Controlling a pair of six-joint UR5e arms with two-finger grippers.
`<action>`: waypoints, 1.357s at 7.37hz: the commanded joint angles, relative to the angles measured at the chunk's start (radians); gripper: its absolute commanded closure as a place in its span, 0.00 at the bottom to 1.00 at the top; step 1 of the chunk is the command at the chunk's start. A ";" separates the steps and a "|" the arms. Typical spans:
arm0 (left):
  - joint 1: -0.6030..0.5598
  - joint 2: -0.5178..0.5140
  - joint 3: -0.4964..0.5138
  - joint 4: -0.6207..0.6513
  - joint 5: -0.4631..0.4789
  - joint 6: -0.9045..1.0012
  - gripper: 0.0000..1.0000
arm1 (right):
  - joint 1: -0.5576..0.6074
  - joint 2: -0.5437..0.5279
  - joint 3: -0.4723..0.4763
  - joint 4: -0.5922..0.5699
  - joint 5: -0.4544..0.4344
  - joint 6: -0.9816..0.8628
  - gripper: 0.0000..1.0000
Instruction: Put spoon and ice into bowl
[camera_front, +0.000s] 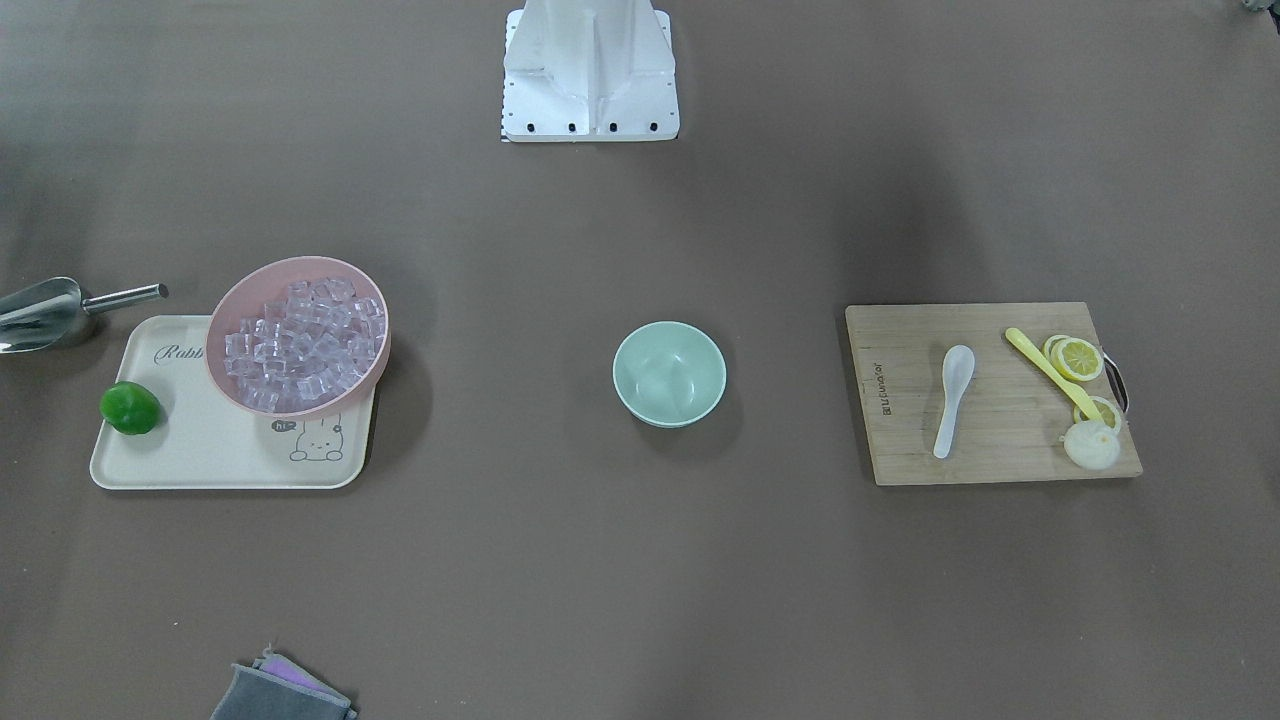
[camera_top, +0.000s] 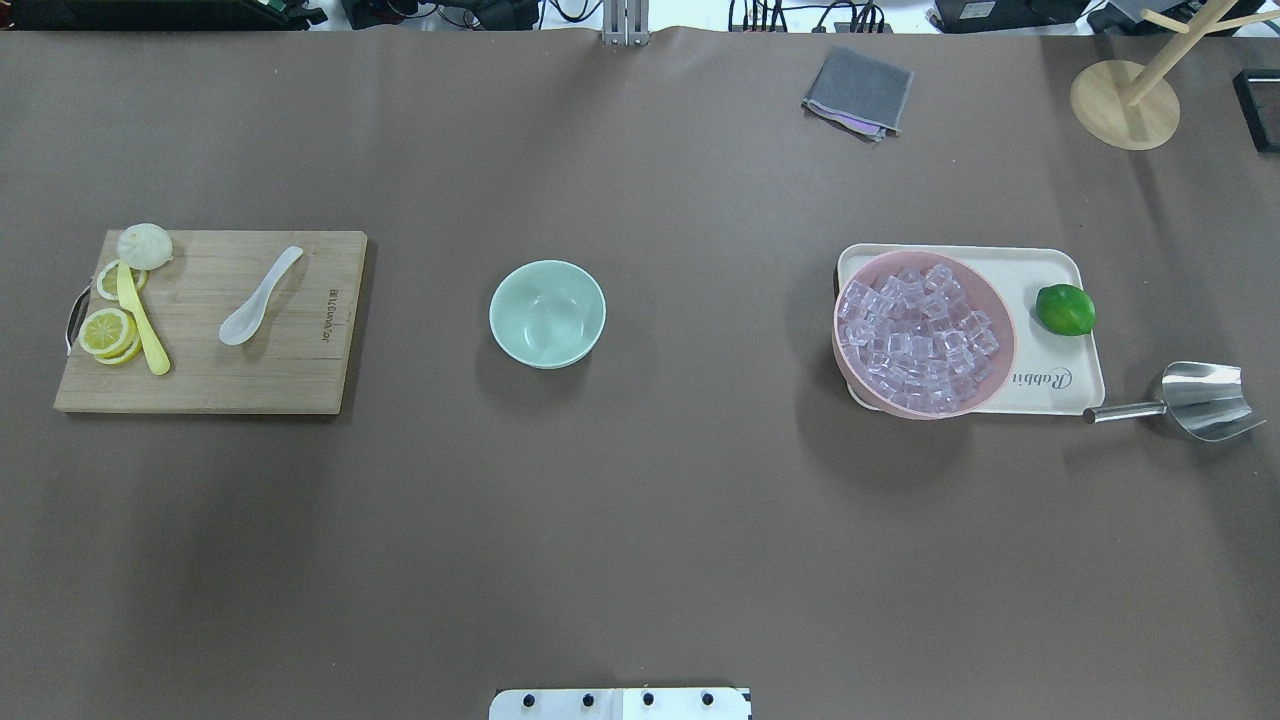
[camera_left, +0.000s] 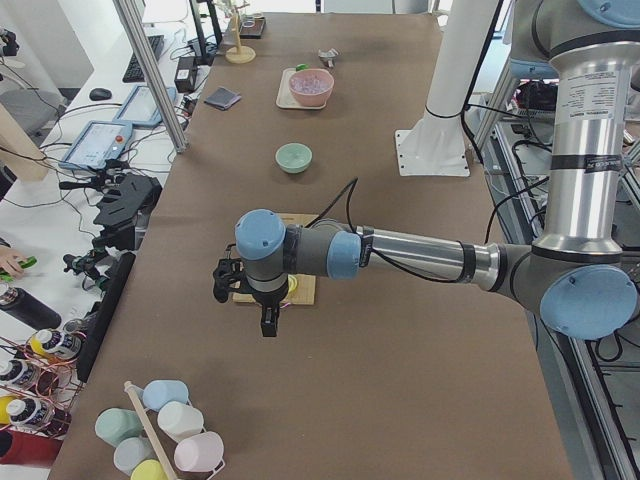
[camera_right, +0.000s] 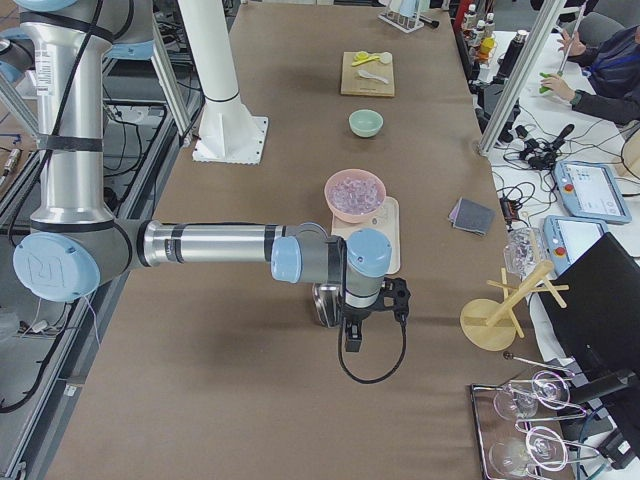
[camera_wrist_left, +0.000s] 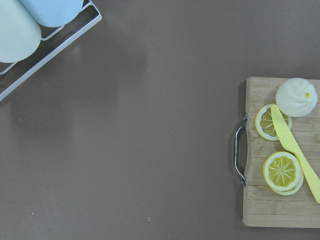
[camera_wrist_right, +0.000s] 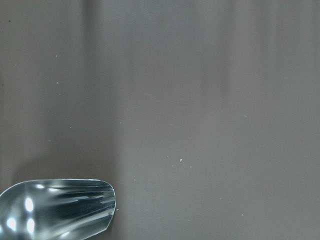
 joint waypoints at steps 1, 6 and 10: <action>0.012 0.014 -0.003 -0.002 0.001 0.009 0.01 | 0.000 -0.005 -0.001 0.000 0.001 0.000 0.00; 0.014 0.021 -0.018 -0.005 0.001 0.009 0.01 | -0.002 -0.026 0.077 0.001 0.004 0.006 0.00; 0.012 -0.077 -0.002 -0.238 0.042 -0.002 0.01 | -0.006 -0.007 0.111 0.284 -0.002 0.012 0.00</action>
